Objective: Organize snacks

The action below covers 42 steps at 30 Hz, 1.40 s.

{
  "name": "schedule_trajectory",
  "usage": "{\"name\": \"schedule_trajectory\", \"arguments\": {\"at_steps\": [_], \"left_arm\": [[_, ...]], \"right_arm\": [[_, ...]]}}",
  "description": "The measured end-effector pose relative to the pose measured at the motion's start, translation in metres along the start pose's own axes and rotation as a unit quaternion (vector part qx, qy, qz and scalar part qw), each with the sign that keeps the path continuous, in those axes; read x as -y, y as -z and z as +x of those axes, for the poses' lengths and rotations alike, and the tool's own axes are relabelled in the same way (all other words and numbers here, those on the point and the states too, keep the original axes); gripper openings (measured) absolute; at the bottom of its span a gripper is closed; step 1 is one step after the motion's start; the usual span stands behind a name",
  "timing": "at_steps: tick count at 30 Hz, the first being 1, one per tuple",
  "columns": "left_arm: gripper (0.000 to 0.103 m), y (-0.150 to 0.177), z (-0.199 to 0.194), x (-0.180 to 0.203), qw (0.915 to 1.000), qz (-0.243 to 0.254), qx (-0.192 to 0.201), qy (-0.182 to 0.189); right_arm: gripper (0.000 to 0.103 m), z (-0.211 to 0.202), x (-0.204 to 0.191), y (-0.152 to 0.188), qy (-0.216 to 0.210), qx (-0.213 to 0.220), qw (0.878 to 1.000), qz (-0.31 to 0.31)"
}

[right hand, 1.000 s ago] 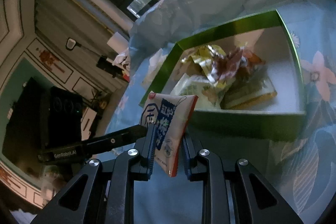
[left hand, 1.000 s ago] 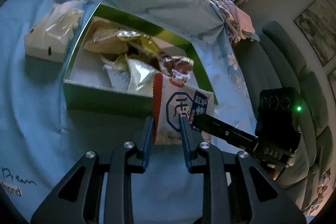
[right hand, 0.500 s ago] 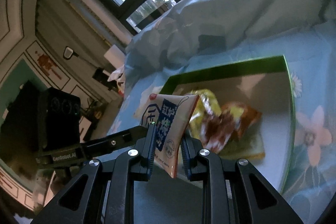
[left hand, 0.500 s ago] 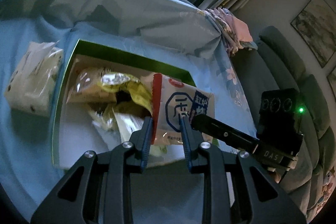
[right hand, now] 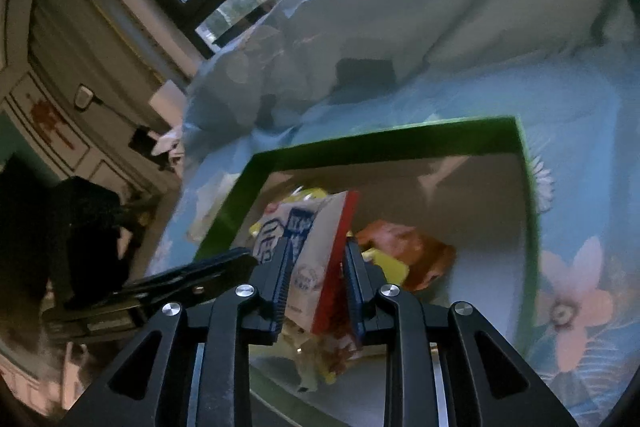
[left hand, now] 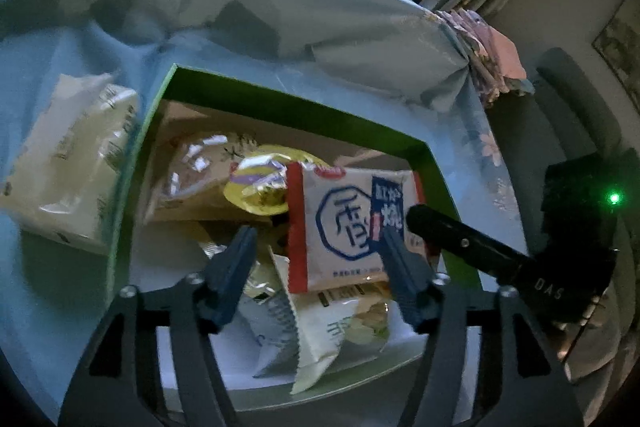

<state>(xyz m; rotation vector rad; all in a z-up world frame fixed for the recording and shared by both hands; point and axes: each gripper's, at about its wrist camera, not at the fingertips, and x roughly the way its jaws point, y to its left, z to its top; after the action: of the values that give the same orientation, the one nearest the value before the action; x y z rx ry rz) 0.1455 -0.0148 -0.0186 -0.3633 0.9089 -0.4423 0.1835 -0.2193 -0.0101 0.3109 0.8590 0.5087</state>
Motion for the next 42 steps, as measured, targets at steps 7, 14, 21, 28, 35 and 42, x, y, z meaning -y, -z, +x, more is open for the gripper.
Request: {"name": "schedule_trajectory", "arguments": {"at_steps": [7,14,21,28,35,42], "left_arm": [[0.079,0.001,-0.026,0.014,0.9974,0.037,0.037,-0.050],[0.089,0.005,-0.049,0.027,0.9903,0.065,0.074,-0.098],[0.100,0.013,-0.070,0.041,0.9829,0.081,0.093,-0.137],[0.103,0.024,-0.091,0.048,0.9757,0.076,0.096,-0.182],[0.103,0.032,-0.109,0.055,0.9794,0.063,0.079,-0.175],[0.103,0.042,-0.117,0.072,0.9797,0.079,0.077,-0.168]], "right_arm": [[0.039,-0.030,-0.006,0.000,0.035,0.020,0.999,-0.017],[0.045,-0.048,-0.022,0.000,0.059,0.022,0.997,-0.042],[0.057,-0.064,-0.040,0.010,0.092,0.019,0.994,-0.063],[0.079,-0.076,-0.059,0.024,0.172,0.014,0.981,-0.088],[0.083,-0.091,-0.076,0.032,0.208,0.010,0.974,-0.093],[0.084,-0.096,-0.088,0.035,0.220,0.005,0.971,-0.097]]}}
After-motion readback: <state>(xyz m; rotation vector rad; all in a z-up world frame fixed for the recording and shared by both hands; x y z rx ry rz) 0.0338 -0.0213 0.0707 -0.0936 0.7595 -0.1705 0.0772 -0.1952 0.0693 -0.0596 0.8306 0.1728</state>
